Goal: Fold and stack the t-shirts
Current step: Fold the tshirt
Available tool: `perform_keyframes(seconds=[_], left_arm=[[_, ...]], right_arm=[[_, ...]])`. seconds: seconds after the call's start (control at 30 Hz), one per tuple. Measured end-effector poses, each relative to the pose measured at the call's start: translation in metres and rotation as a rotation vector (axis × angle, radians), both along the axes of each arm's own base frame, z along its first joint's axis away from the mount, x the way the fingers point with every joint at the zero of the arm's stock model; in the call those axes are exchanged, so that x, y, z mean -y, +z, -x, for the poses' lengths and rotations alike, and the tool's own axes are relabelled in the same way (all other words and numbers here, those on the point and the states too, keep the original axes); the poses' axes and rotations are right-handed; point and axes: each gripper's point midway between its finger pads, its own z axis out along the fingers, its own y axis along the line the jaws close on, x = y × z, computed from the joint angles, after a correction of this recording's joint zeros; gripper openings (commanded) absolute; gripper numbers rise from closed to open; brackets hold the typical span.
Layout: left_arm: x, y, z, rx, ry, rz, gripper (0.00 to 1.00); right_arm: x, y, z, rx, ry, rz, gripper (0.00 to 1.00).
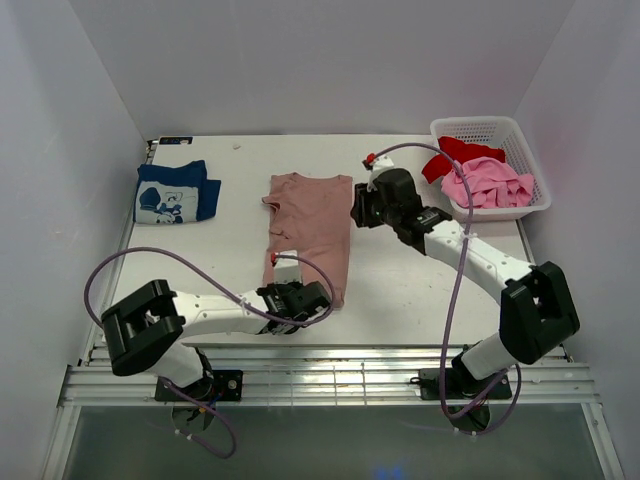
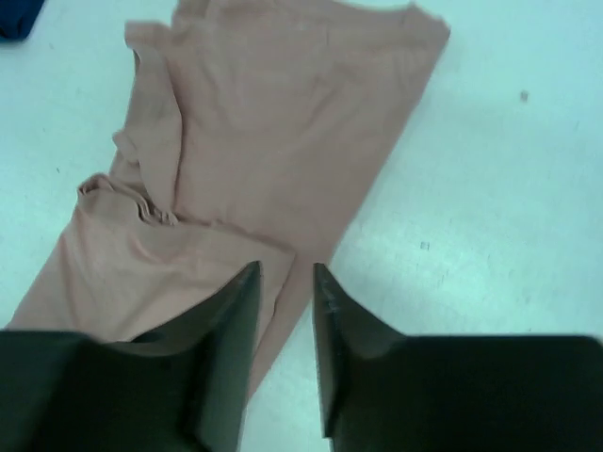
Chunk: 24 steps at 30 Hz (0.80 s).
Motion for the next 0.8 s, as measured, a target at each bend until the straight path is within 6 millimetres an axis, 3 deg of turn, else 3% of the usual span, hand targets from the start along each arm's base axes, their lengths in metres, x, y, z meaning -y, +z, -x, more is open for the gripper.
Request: perform_keyframes(seconds=[0.13,0.17,0.27,0.37,0.47,0.67,0.8], left_arm=[[-0.016,0.013,0.015,0.013,-0.006,-0.034,0.21],[-0.018,0.018,0.017,0.026,-0.008,-0.031,0.40],[-0.019,0.039,0.018,0.080,-0.013,-0.002,0.69],[-0.022,0.055,0.015,0.131,0.004,0.031,0.75],[-0.031,0.059,0.012,0.156,0.028,0.010,0.80],[-0.059,0.034,0.007,0.146,0.062,-0.080,0.83],[-0.093,0.014,-0.002,0.128,0.082,-0.047,0.82]], right_arm=[[0.014,-0.043,0.043,-0.088,-0.011,0.063,0.54],[0.014,-0.056,0.055,-0.118,-0.008,0.089,0.55],[0.009,-0.090,0.094,-0.196,0.024,0.171,0.62],[-0.007,-0.104,0.126,-0.226,0.074,0.214,0.66],[-0.022,-0.111,0.145,-0.244,0.102,0.215,0.67],[-0.033,-0.134,0.163,-0.292,0.091,0.246,0.67],[-0.040,-0.144,0.175,-0.307,0.089,0.266,0.67]])
